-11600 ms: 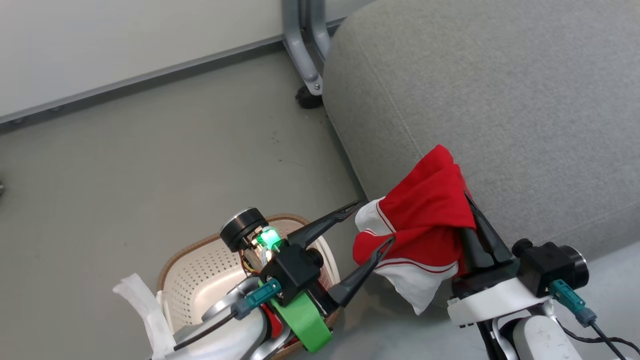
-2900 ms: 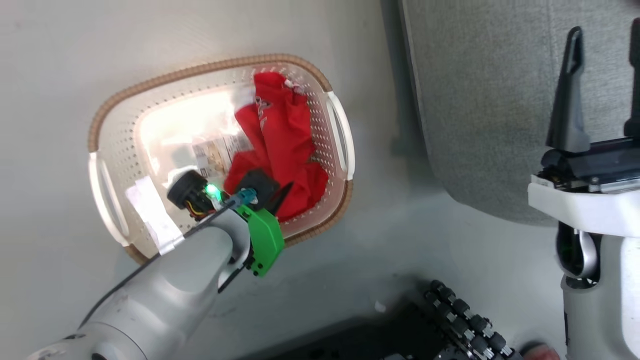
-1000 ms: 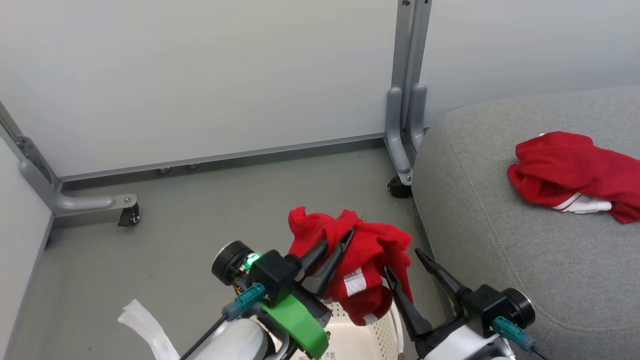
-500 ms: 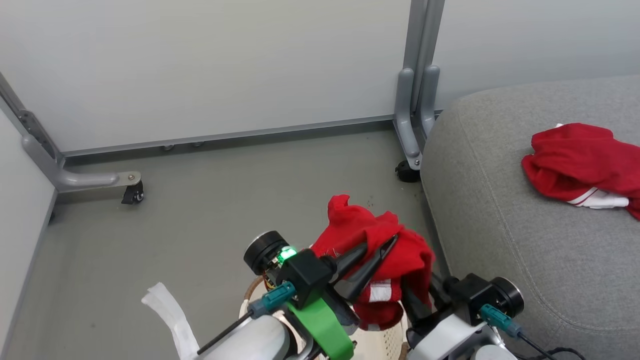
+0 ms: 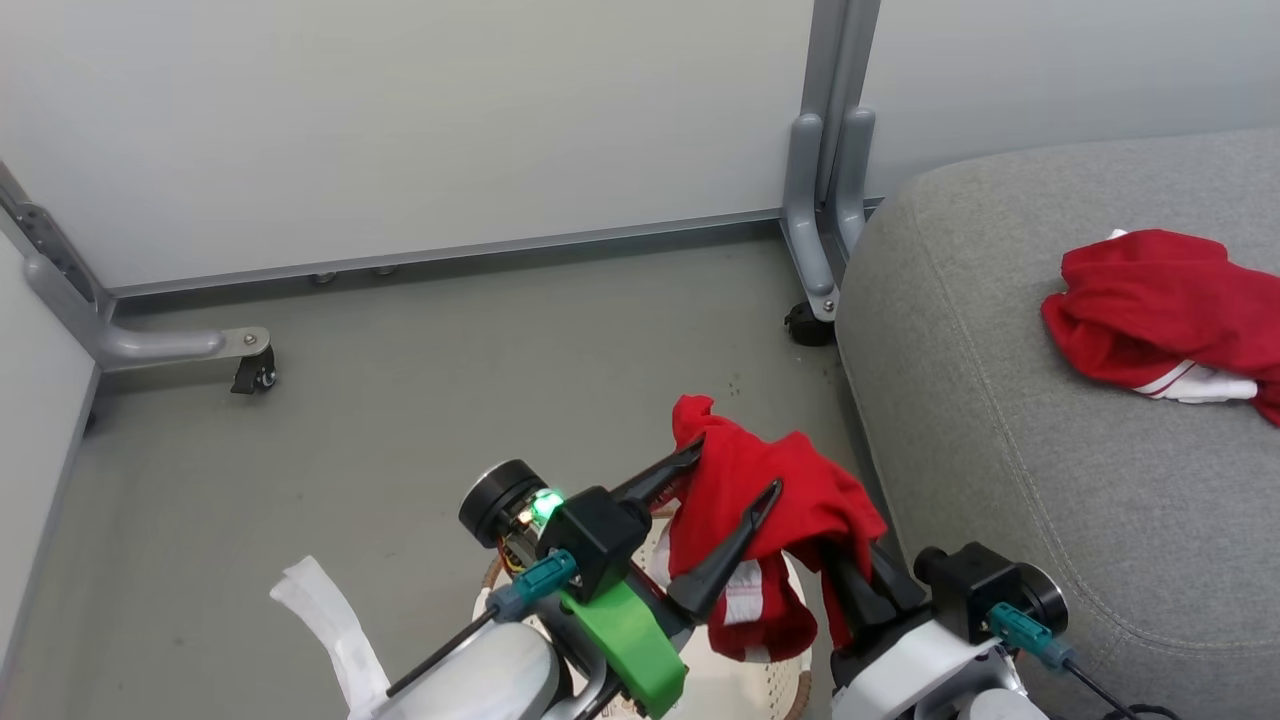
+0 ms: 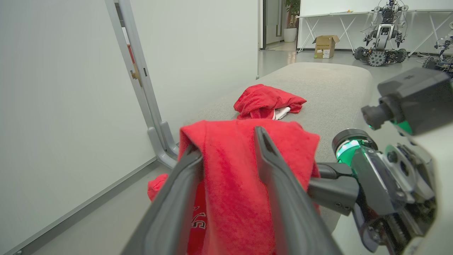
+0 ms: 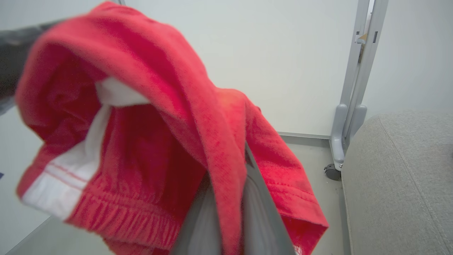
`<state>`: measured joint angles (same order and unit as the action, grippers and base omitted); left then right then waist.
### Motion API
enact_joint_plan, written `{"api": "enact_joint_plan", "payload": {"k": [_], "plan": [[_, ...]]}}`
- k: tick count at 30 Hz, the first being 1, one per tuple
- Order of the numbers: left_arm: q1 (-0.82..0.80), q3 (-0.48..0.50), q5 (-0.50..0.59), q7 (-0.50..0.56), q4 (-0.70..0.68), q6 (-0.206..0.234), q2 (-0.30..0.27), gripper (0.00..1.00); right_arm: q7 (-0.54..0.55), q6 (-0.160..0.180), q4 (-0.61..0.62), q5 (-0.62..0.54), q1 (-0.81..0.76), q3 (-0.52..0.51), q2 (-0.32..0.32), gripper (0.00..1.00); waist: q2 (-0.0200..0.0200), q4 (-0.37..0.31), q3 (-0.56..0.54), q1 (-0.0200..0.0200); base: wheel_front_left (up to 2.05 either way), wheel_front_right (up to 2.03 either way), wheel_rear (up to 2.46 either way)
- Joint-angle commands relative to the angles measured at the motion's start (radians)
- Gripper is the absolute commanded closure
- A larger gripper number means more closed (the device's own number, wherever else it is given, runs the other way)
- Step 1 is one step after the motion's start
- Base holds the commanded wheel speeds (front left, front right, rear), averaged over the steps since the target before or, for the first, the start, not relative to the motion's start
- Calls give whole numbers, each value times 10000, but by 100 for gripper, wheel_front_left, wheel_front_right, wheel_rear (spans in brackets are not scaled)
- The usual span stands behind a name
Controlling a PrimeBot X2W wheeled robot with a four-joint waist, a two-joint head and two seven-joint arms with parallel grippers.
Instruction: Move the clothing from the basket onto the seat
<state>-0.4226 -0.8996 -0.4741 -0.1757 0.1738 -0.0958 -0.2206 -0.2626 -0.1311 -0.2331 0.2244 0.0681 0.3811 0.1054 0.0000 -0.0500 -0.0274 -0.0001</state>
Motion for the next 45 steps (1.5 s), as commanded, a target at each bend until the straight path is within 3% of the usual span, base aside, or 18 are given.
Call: {"api": "enact_joint_plan", "payload": {"k": [1,30,37,45], "plan": [[-163,48,98,46,61,61,-81,0,-33,7,-1,44,-56,-51,5,100,0,-1,16,1,0,0,0],[-285,-60,-63,110,131,223,-360,0,-33,7,94,153,109,-305,-82,100,0,-97,373,1,0,0,0],[-398,-68,-32,176,49,265,-456,0,-33,7,229,89,204,-487,-120,100,0,-399,719,1,0,0,0],[-592,-44,26,215,-161,292,-685,0,-33,7,470,-26,480,-824,-194,100,0,-1412,1454,1,0,0,0]]}}
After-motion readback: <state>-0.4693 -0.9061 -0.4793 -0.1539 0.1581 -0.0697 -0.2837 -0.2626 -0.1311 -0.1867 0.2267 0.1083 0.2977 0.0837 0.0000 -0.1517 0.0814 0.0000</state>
